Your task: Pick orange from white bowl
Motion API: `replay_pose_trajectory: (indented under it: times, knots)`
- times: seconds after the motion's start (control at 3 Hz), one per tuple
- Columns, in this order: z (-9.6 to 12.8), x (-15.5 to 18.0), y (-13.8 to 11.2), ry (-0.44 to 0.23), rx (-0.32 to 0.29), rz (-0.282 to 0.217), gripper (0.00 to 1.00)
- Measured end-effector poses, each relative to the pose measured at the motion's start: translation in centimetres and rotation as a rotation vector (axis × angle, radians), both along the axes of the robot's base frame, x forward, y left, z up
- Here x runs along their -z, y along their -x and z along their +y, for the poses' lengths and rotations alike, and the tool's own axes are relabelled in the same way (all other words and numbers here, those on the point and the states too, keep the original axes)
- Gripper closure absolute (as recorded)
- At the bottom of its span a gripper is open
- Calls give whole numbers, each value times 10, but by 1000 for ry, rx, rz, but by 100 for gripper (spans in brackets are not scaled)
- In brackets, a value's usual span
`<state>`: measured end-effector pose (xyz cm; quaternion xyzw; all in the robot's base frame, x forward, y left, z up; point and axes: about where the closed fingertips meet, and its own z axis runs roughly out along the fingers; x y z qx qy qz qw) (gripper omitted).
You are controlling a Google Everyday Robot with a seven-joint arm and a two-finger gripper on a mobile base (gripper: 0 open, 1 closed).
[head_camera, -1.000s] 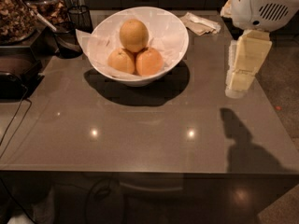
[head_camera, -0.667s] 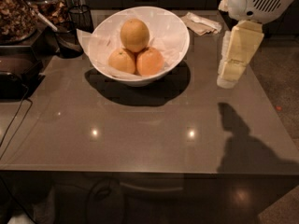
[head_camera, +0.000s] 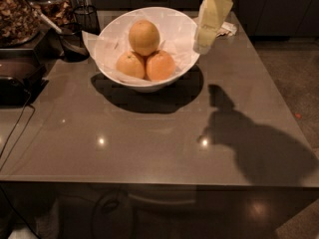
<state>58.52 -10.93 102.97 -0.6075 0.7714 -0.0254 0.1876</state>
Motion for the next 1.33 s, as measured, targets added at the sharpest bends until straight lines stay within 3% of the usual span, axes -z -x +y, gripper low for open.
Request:
replay_pose_trajectory:
  times: [0.33,0.67,1.0,1.33]
  knots:
    - [9,-14,-13,-31,-4,-56,0]
    - [22,-3,-29,-71,7,-42,0]
    - [83,31,-70,-67,-12,39,0]
    - [88,29,-76,-84,-15,8,0]
